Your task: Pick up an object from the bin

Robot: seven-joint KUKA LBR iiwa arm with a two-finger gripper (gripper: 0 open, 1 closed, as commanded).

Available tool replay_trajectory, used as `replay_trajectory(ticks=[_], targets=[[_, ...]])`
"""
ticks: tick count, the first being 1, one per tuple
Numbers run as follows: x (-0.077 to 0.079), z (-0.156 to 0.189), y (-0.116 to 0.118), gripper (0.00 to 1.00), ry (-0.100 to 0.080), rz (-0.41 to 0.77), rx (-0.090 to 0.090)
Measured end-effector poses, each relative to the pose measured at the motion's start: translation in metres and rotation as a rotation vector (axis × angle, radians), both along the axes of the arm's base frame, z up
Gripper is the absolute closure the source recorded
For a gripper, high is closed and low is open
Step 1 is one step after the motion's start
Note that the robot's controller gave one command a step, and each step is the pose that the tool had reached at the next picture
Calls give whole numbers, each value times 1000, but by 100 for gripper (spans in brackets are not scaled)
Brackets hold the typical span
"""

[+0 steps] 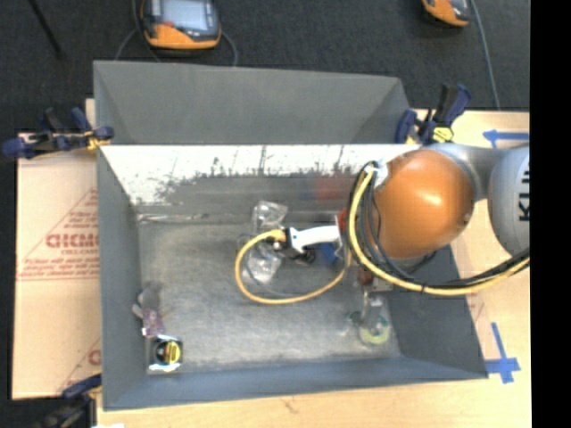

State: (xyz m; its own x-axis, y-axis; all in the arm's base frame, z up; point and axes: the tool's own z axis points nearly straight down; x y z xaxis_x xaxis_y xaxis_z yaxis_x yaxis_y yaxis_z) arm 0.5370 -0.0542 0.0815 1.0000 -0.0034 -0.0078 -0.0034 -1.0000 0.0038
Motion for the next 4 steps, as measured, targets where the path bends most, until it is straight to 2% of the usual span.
replay_trajectory(ticks=[1, 2, 3, 4], targets=[[-43, 1, -37, 0, -4, -19, 2], [-42, 2, -35, 100, -5, -20, 2], [-42, 1, -35, 0, -6, -20, 4], [-42, 2, -35, 100, -6, -21, 3]])
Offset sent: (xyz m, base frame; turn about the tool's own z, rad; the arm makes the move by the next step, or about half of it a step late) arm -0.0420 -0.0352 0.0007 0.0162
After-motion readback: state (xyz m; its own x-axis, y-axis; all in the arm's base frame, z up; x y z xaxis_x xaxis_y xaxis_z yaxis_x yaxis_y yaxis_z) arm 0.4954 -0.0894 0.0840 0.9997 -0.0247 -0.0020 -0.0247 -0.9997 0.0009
